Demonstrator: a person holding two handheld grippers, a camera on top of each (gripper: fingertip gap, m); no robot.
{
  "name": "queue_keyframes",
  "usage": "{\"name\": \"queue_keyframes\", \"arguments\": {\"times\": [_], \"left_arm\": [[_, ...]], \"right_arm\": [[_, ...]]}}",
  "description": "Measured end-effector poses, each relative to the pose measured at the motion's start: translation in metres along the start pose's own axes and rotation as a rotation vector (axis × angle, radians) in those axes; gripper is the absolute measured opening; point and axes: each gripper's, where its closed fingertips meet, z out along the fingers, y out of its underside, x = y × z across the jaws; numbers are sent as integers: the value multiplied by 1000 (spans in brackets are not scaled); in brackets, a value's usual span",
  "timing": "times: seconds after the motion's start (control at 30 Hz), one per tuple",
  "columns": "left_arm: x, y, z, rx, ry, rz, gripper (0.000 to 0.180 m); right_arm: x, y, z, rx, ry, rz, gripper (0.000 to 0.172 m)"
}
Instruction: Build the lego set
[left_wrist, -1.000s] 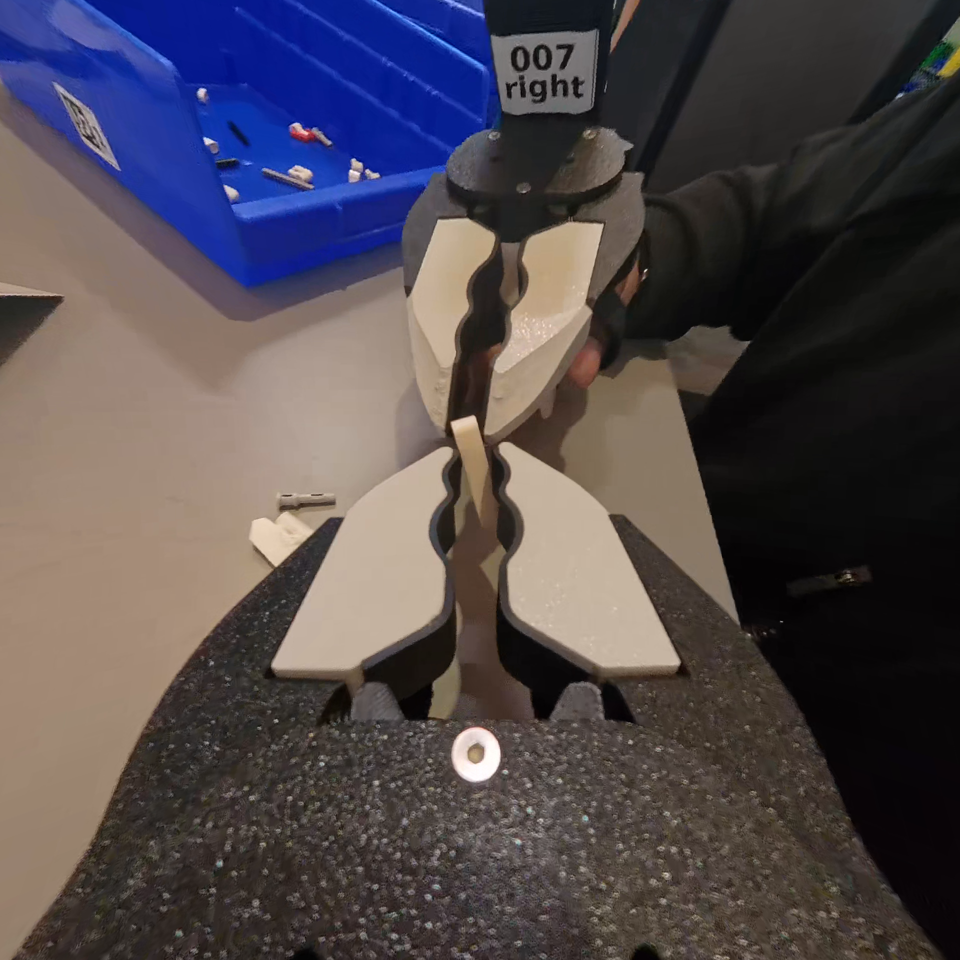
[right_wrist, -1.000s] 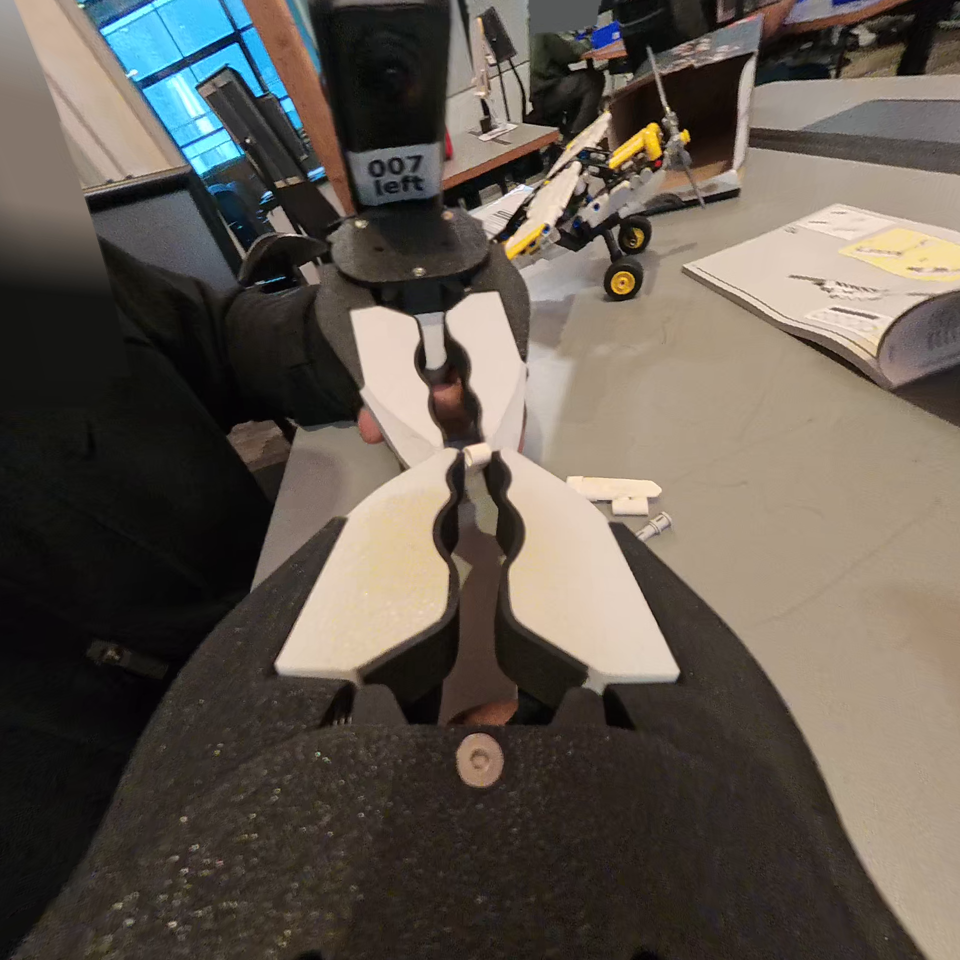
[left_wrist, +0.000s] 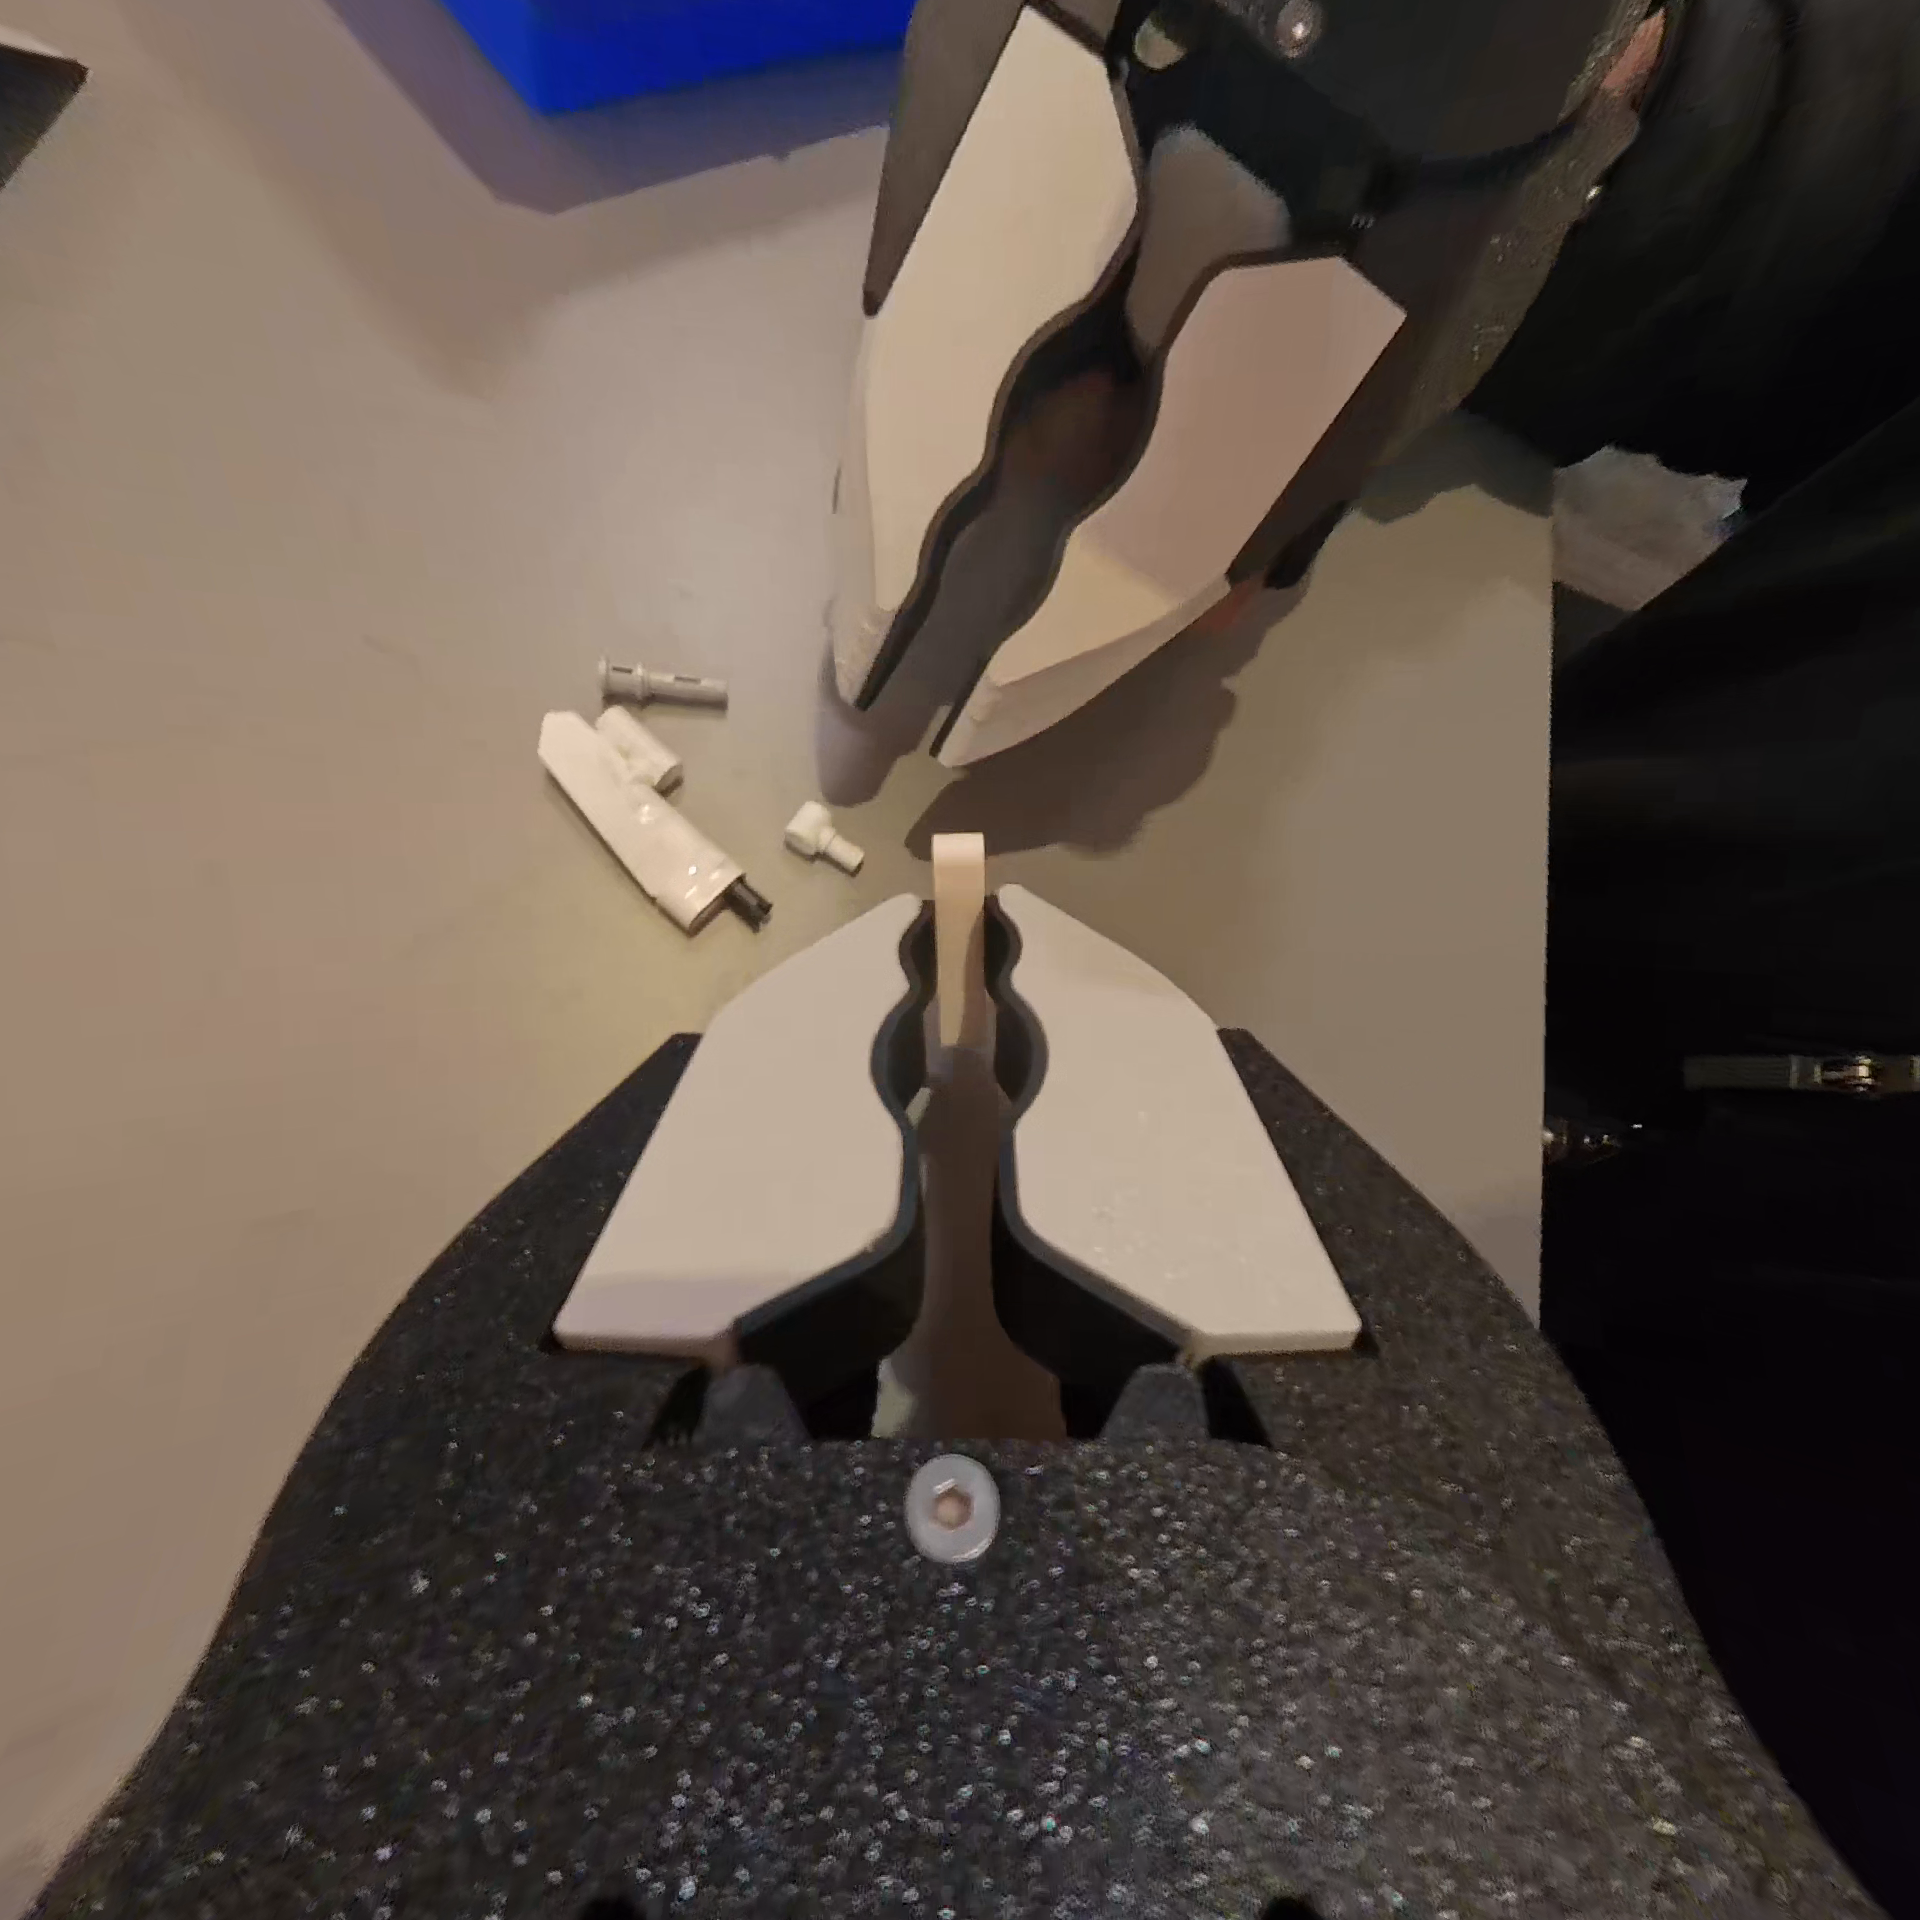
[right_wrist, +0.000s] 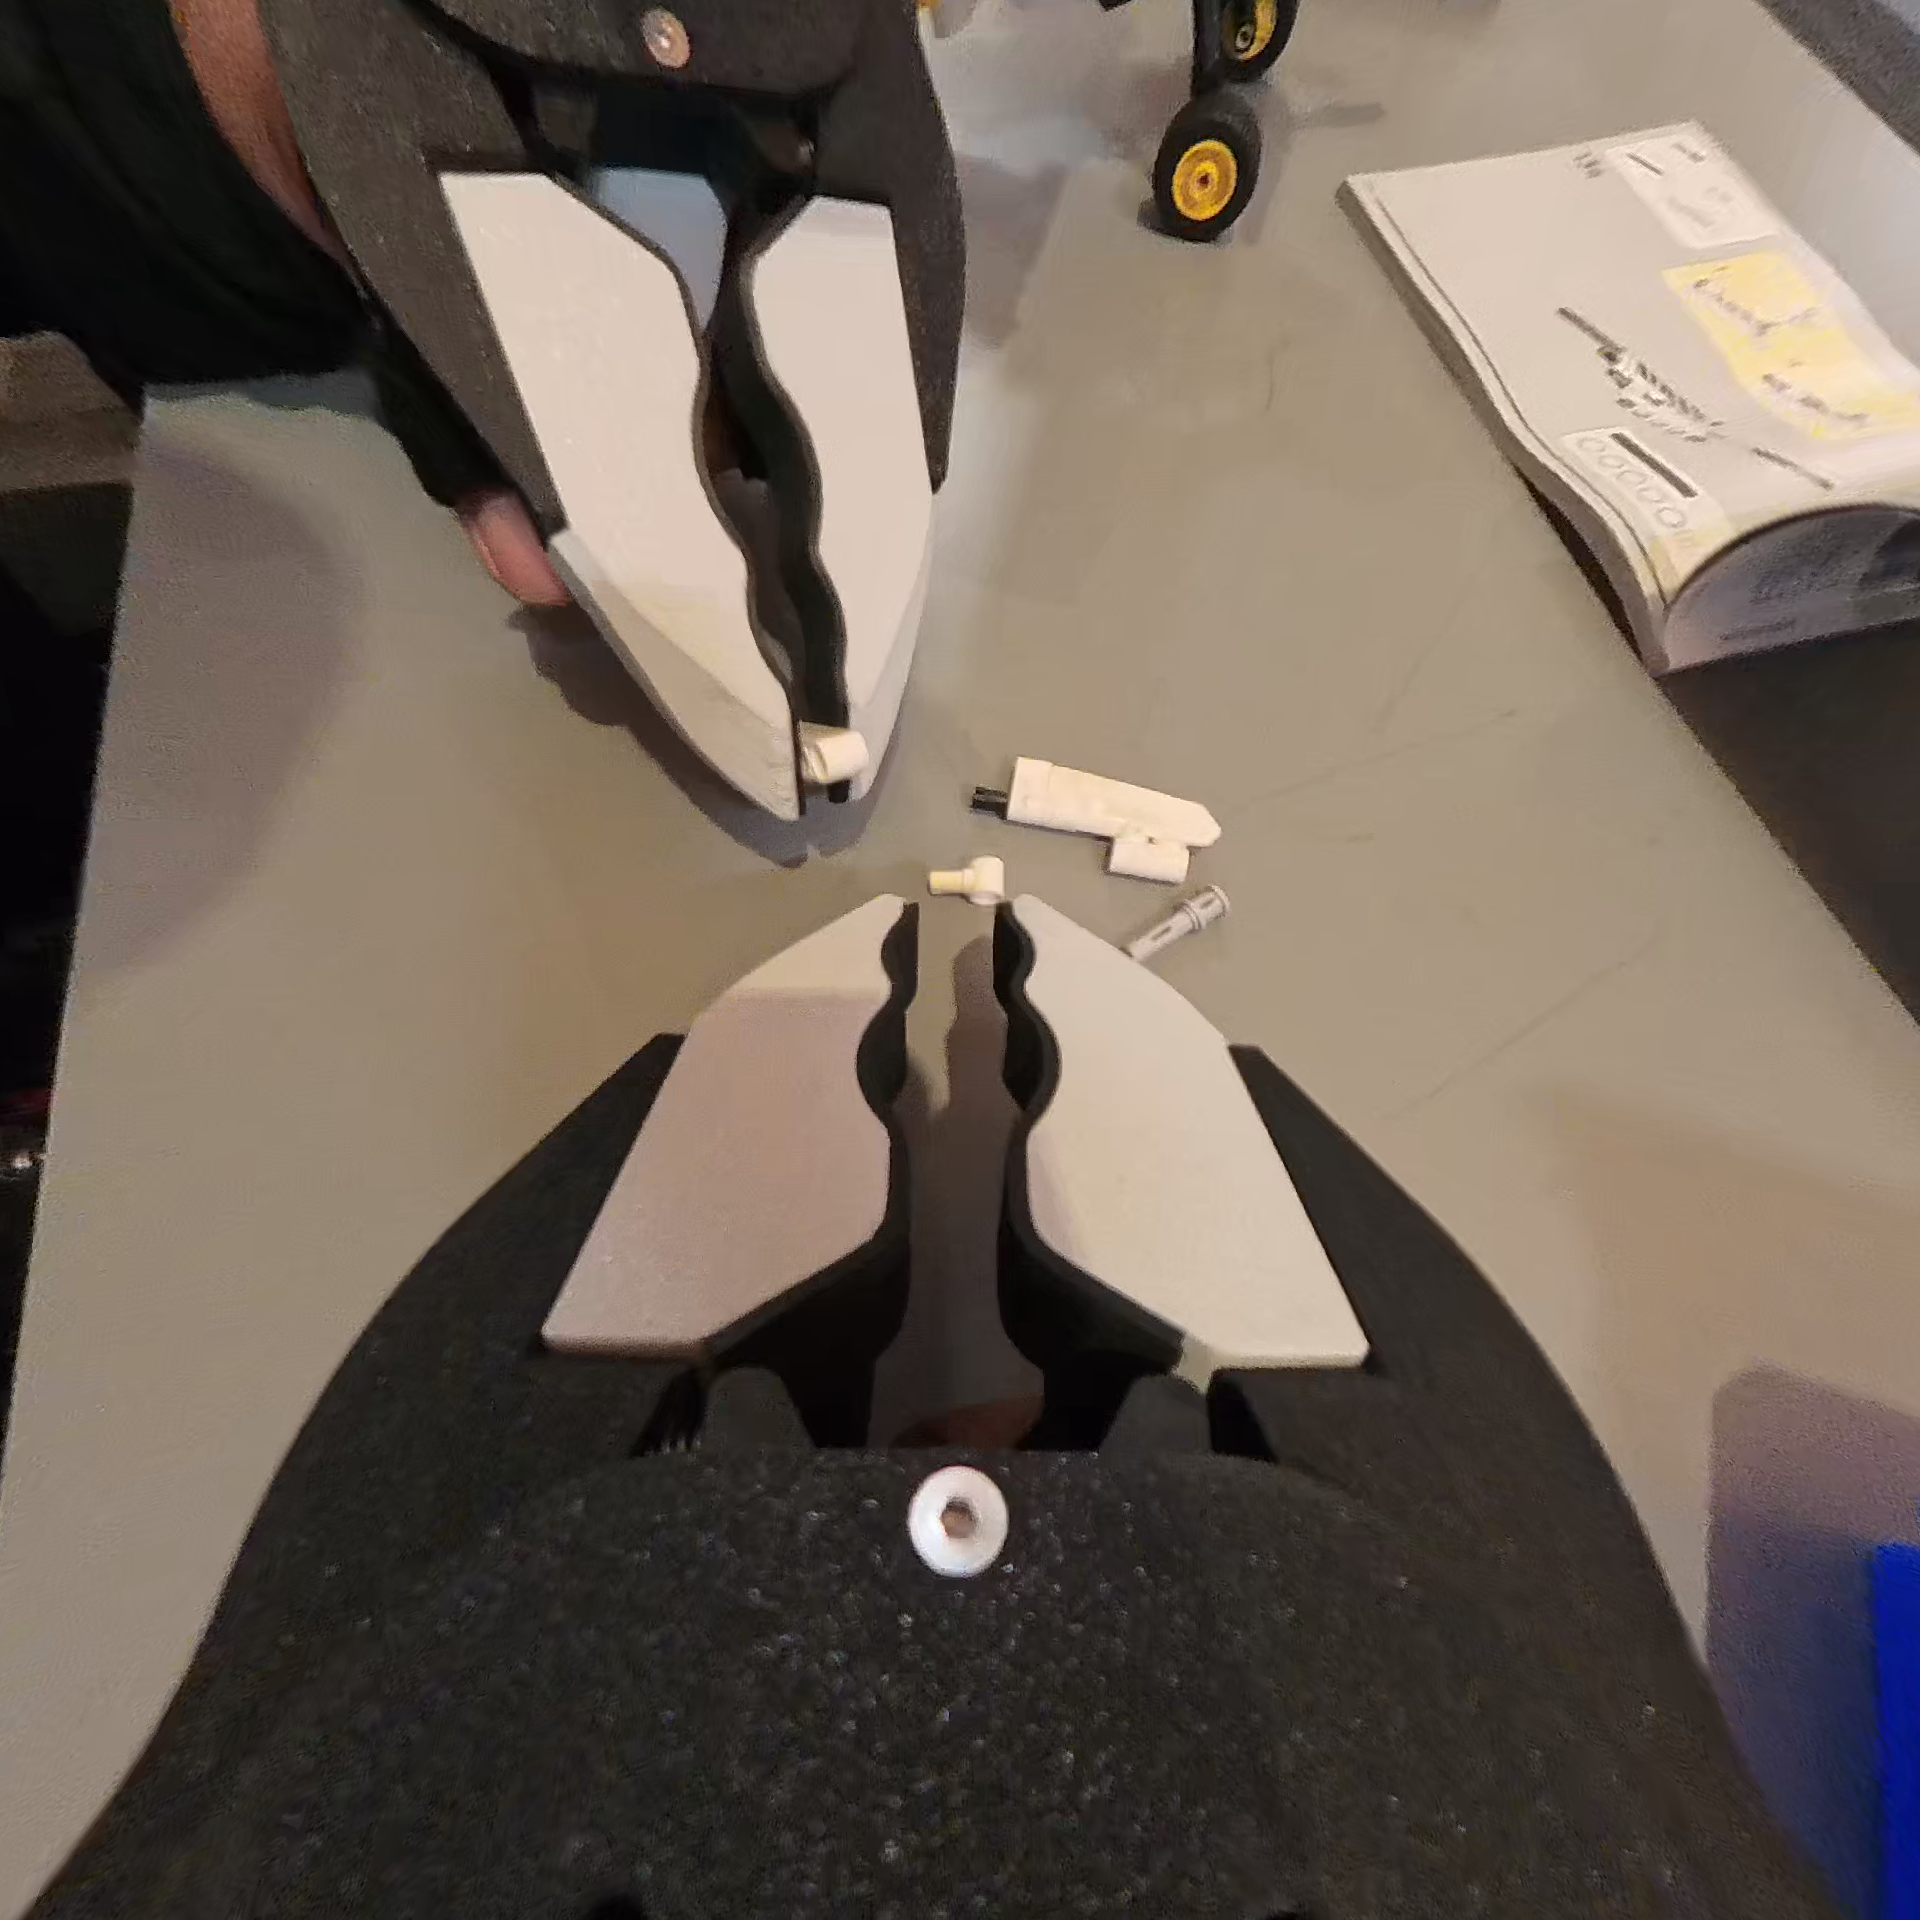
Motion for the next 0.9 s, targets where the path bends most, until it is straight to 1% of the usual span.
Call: {"name": "queue_keyframes", "arguments": {"times": [0.1, 0.2, 0.27, 0.37, 0.47, 0.57, 0.77, 0.9], "left_arm": [[-1, 3, -1, -8, 3, 11, 8], [-2, 4, -2, -4, -4, 21, 8], [-3, 4, -3, 1, -5, 26, 8], [0, 1, -4, 20, 5, 48, 8], [-1, 1, -4, 23, 7, 42, 8], [-2, 2, -4, 23, 16, 26, 8], [-5, 6, -4, 8, 14, 20, 8], [-6, 9, -3, -8, 5, 23, 8]], "right_arm": [[3, -1, 8, -29, -5, -117, 14], [3, 3, 14, -82, -60, -203, 14], [4, 7, 18, -130, -87, -206, 14], [5, 8, 23, -174, -115, -198, 20], [0, 12, 26, -219, -158, -175, 19], [-4, 14, 25, -248, -163, -163, 25], [-20, 14, 18, -249, -205, -153, 26], [-13, 12, 16, -216, -166, -198, 26]]}}
